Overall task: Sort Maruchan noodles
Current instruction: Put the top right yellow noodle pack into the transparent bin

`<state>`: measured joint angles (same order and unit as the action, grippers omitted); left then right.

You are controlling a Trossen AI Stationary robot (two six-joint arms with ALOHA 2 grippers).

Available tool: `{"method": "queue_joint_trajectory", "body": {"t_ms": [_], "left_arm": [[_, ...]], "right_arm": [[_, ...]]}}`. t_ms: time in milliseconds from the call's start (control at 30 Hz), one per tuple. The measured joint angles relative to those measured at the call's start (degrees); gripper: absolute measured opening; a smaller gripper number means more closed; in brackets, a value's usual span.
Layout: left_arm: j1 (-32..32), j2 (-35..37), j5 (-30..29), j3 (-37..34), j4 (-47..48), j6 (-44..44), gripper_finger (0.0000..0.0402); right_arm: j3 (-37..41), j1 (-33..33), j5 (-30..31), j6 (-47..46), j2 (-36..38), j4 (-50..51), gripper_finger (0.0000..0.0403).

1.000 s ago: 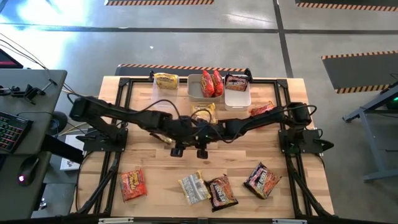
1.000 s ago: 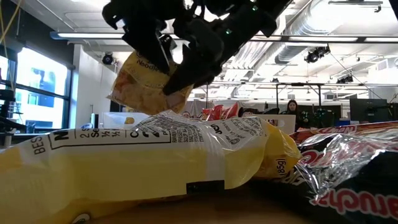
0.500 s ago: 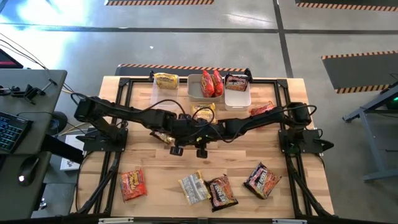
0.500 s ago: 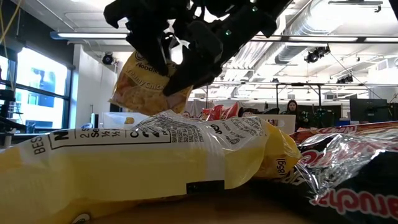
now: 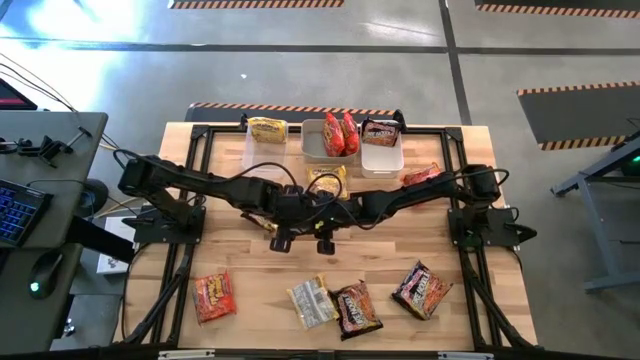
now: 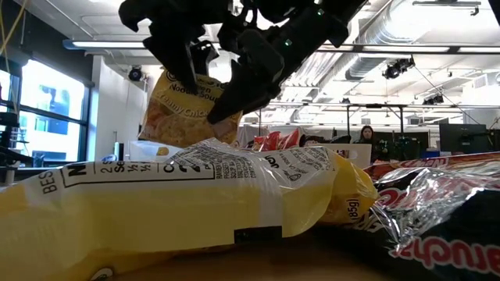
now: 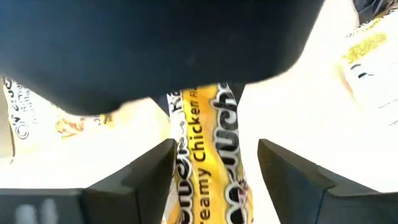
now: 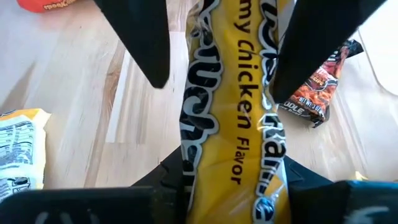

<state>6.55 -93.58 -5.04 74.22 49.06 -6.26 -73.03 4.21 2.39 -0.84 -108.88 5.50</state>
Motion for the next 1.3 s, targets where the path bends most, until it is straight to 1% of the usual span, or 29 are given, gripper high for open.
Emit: {"method": "queue_joint_trajectory", "body": {"t_ms": [133,333,467,700,800,1000,1100,1200,1300], "left_arm": [[-0.04,0.00,-0.17,-0.02,-0.03,0.00,0.0237],[-0.04,-0.04,-0.84,-0.07,-0.21,-0.02,0.0232],[-0.04,-0.04,-1.33,-0.09,-0.24,-0.09,0.0202],[-0.07,-0.10,-1.76,-0.09,-0.13,-1.71,0.0120],[-0.11,-0.11,-1.95,-0.09,0.32,-2.37,0.0096],[-0.09,0.41,-2.97,-0.13,0.66,-2.71,0.0086],[-0.09,1.52,-3.30,-0.24,0.99,-3.03,0.0085],[-0.13,2.71,-3.32,-0.26,1.29,-2.79,0.0084],[-0.15,3.64,-3.11,-0.35,2.04,-2.09,0.0083]], "right_arm": [[0.00,0.00,0.00,-0.15,0.00,-0.04,0.0103],[0.00,0.00,0.00,-0.17,0.00,-0.14,0.0103],[0.00,0.00,0.00,-0.15,0.00,-0.24,0.0103],[0.00,0.00,-0.10,-0.18,0.00,-0.42,0.0103],[0.00,0.00,0.09,-0.17,0.00,-0.41,0.0103],[0.00,0.02,0.18,0.84,0.00,-0.51,0.0103],[-0.07,0.07,1.63,0.85,0.00,-1.05,0.0106],[-0.13,0.11,2.47,1.13,0.57,-1.30,0.0123],[-0.22,0.21,3.42,1.16,2.11,-0.66,0.0153]]}}
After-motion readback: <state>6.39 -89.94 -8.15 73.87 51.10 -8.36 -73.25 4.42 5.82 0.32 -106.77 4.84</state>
